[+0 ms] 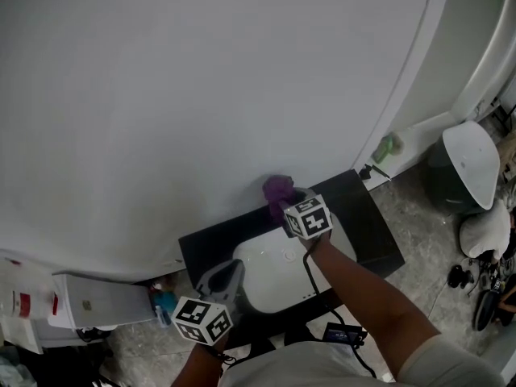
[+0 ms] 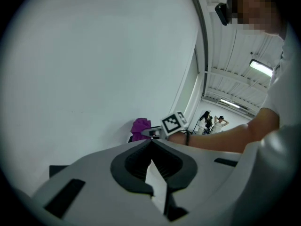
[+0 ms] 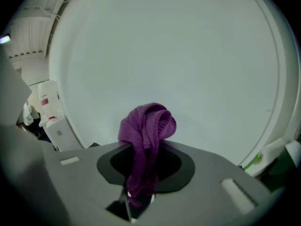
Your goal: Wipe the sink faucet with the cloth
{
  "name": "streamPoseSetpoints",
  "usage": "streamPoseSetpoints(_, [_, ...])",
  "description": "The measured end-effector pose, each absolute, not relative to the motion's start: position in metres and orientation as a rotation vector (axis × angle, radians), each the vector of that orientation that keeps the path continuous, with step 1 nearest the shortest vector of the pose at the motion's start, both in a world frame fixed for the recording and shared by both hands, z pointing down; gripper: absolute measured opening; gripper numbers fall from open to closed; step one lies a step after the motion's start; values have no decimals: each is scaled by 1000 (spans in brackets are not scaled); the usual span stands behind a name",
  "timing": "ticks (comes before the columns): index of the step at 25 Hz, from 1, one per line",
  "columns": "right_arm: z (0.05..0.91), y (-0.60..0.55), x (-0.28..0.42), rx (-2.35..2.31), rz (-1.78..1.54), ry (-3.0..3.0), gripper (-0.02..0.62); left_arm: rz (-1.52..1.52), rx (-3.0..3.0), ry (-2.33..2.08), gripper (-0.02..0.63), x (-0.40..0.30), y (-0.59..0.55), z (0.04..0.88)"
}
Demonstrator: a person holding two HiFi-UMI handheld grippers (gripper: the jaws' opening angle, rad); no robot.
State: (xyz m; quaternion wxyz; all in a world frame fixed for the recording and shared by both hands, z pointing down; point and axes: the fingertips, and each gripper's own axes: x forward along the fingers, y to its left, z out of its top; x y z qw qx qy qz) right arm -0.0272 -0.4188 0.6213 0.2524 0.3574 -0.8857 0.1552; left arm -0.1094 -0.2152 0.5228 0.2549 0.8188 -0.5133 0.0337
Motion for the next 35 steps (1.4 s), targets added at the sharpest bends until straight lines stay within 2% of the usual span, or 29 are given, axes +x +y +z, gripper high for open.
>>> streamPoseSetpoints(6, [653,-433,-28,982,418,-2325,86,113,2206,-1423,8,-114,-206,523])
streamPoseSetpoints(13, [677,-334,47,989,555,-2244,86,103,2260,-1379,8,-98,-203,512])
streamPoseSetpoints(16, [635,-305,49,996,516,-2330,87,89,2321,-1356,7,-89,-203,493])
streamPoseSetpoints(26, [408,-237,10,1015,343,-2761,91,54,2472,-1406,8,-79,-213,407])
streamPoseSetpoints(30, [371,-214,-4,1027,257,-2833,91,43,2512,-1459,7,-85,-211,378])
streamPoseSetpoints(35, [366,-206,-19,1017,231,-2839,86,36,2517,-1498,8,-93,-207,369])
